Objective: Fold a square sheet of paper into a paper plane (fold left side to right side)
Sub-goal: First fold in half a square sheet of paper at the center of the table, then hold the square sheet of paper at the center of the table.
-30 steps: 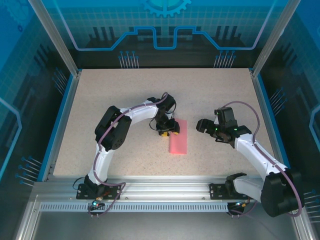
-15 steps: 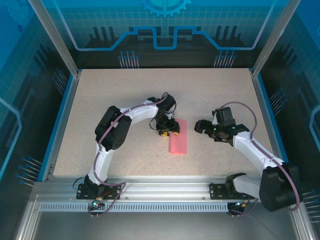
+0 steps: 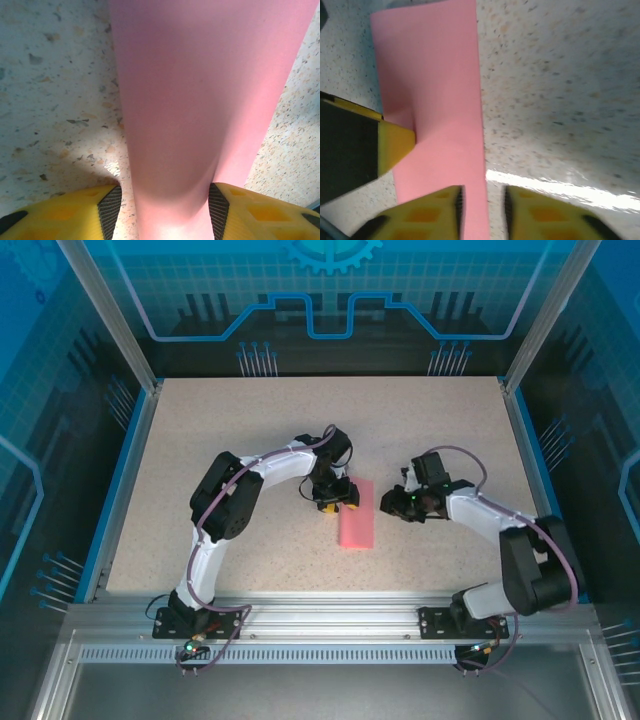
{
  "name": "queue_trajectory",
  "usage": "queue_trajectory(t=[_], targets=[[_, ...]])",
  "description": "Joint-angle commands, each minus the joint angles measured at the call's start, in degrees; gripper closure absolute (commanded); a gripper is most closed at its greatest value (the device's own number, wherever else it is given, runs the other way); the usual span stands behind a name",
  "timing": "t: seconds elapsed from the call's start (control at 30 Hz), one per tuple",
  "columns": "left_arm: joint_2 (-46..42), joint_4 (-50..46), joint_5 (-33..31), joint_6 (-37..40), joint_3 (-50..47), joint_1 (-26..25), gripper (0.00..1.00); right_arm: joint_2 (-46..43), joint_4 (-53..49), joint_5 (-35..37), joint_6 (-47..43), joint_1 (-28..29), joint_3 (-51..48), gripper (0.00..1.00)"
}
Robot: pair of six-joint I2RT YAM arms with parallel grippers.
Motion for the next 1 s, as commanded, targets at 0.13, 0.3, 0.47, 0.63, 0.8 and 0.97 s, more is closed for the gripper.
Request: queue_trajectory(t=[0.13, 0.3, 0.47, 0.63, 0.8, 0.97], targets=[[4.4, -0.9, -2.7, -0.2, -1.3, -1.3, 0.46, 7.7, 4.1, -3.5, 0.7, 3.3, 5.0, 0.94], [4.5, -0.9, -2.7, -0.3, -1.3, -1.3, 0.46, 11.7, 2.1, -2.0, -0.4, 4.5, 7.4, 0.95], [4.5, -0.8, -2.7, -0.4, -1.4, -1.3, 0.46, 14.2, 1.0, -0.6, -1.0, 5.0, 7.9, 0.95], [4.0, -0.6, -2.7, -0.2, -1.5, -1.3, 0.46, 16.5, -0.7, 0.8, -1.4, 5.2, 8.0, 0.96], [1.2, 1.5, -3.2, -0.2, -3.2, -1.2, 0.44, 17.5, -2.6, 2.0, -1.9, 5.4, 7.8, 0.96], [-5.6, 4.7, -4.9, -0.9, -6.8, 0.0, 0.39, 17.9, -4.1, 3.3, -2.3, 5.4, 7.5, 0.96]])
